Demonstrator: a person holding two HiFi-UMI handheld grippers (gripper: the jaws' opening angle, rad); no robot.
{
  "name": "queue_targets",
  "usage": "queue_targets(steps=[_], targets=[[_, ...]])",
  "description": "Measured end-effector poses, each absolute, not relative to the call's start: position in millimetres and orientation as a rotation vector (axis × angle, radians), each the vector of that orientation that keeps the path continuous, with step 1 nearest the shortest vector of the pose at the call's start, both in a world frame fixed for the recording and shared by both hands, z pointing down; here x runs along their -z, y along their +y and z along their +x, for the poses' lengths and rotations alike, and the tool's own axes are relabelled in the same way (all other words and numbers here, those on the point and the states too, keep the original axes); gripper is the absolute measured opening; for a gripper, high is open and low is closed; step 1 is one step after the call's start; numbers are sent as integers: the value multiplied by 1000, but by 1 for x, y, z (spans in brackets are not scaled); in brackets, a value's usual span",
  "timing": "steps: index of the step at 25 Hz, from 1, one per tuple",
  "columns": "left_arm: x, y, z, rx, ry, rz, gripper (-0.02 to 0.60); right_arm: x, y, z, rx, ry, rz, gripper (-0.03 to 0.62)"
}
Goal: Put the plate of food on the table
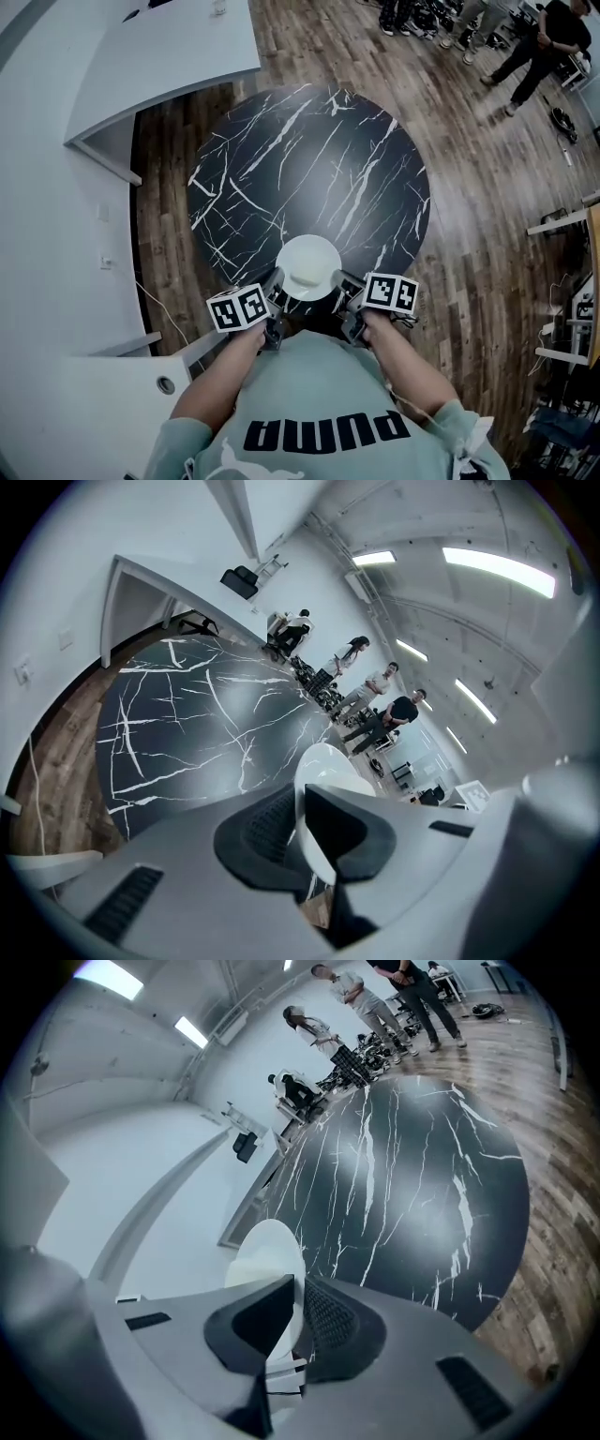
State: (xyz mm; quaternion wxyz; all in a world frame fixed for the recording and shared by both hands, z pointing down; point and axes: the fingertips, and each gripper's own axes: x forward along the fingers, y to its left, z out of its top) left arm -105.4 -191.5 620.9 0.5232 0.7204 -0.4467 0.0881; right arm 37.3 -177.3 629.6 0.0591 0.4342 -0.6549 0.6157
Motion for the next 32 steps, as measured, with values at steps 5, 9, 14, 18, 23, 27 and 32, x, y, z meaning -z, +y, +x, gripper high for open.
queue_targets(steps=[5, 9, 14, 18, 23, 27, 32], targets=[[-650, -221, -94, -233, -1108, 1687, 40, -657, -213, 50, -1855, -1958, 1273, 35], [-672, -241, -90, -266, -1136, 1663, 41, -679, -236, 54, -1849, -1936, 1235, 37], [-694, -262, -88, -306, -1162, 1650, 44, -702, -260, 56, -1845, -1921, 1209, 37], [-707, -275, -87, -337, -1180, 1653, 44, -716, -273, 56, -1839, -1916, 1202, 38], [-720, -287, -86, -351, -1197, 1659, 48, -727, -286, 57, -1820, -1921, 1198, 38], [-730, -290, -84, -364, -1203, 1656, 48, -736, -291, 59, -1809, -1907, 1203, 40], [-734, -290, -87, -389, -1216, 1658, 49, -743, -292, 55, -1789, -1897, 1215, 41]])
